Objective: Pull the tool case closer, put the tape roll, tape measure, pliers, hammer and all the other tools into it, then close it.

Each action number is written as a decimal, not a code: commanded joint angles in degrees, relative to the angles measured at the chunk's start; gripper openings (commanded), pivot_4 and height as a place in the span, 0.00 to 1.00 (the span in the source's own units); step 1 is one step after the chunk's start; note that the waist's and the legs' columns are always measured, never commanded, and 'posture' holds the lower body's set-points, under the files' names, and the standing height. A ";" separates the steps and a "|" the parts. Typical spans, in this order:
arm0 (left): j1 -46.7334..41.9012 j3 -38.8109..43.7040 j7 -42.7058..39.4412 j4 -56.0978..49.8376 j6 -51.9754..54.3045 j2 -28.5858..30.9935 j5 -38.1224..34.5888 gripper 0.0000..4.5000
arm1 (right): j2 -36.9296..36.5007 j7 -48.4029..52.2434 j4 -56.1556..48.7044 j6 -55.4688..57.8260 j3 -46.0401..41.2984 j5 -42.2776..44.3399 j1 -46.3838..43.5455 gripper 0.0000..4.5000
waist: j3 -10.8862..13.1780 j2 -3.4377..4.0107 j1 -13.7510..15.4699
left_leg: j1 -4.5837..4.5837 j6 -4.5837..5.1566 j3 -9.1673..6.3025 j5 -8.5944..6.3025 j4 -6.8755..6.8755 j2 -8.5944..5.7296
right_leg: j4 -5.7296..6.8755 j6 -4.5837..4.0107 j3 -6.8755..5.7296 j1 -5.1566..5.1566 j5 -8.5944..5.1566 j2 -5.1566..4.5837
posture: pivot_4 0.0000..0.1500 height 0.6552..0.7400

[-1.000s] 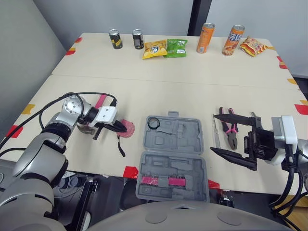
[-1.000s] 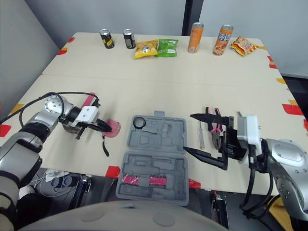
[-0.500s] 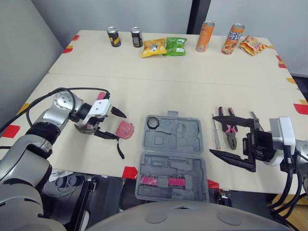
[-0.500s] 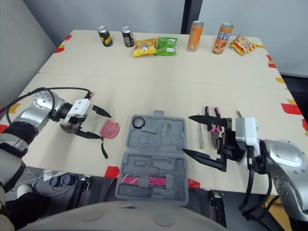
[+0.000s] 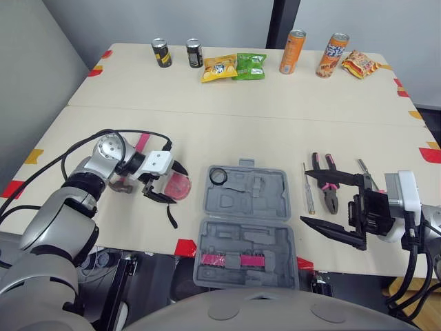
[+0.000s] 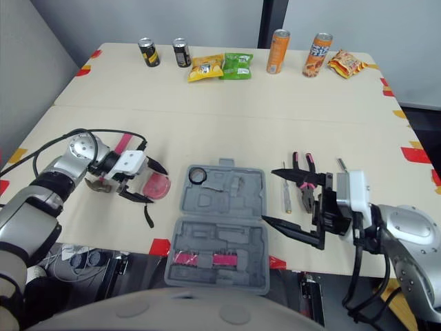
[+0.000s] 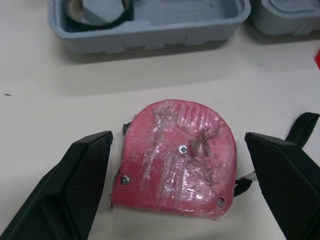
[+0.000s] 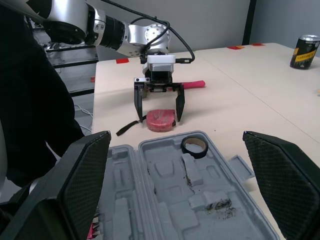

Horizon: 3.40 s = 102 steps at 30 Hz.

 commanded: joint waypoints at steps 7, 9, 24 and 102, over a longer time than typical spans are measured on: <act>-0.53 4.88 -1.96 3.83 -3.37 -1.75 5.19 0.87 | -0.06 -0.64 -2.78 -1.20 -1.61 0.71 1.18 1.00 | 0.00 -0.01 0.02 | 0.03 0.00 -0.01 0.00 0.00 0.00 | 0.01 0.01 0.00 0.02 0.01 0.00 | 1.00 1.00; -0.06 6.32 -1.96 3.62 -3.44 -1.73 5.62 0.72 | -0.10 -0.80 -2.78 -1.09 -1.59 0.84 1.06 1.00 | 0.00 0.00 -0.04 | 0.03 0.00 -0.01 0.00 0.00 0.00 | 0.00 0.01 0.00 0.02 0.01 0.00 | 1.00 1.00; 9.31 18.81 9.02 -45.15 27.14 3.67 -3.46 0.67 | -6.30 -36.29 -9.05 36.01 6.98 16.63 -17.52 1.00 | 0.35 -0.08 -0.52 | 0.08 -0.07 0.01 0.03 -0.06 -0.01 | -0.08 0.00 0.03 0.07 0.00 0.00 | 1.00 1.00; 45.21 30.90 9.63 -80.12 47.55 0.29 -28.27 1.00 | -19.07 -33.64 21.90 60.62 -0.43 23.55 -2.40 0.12 | 0.51 -0.08 0.28 | 0.19 -0.96 -0.11 0.64 -0.77 0.32 | -0.38 0.36 0.01 0.04 0.19 0.48 | 1.00 1.00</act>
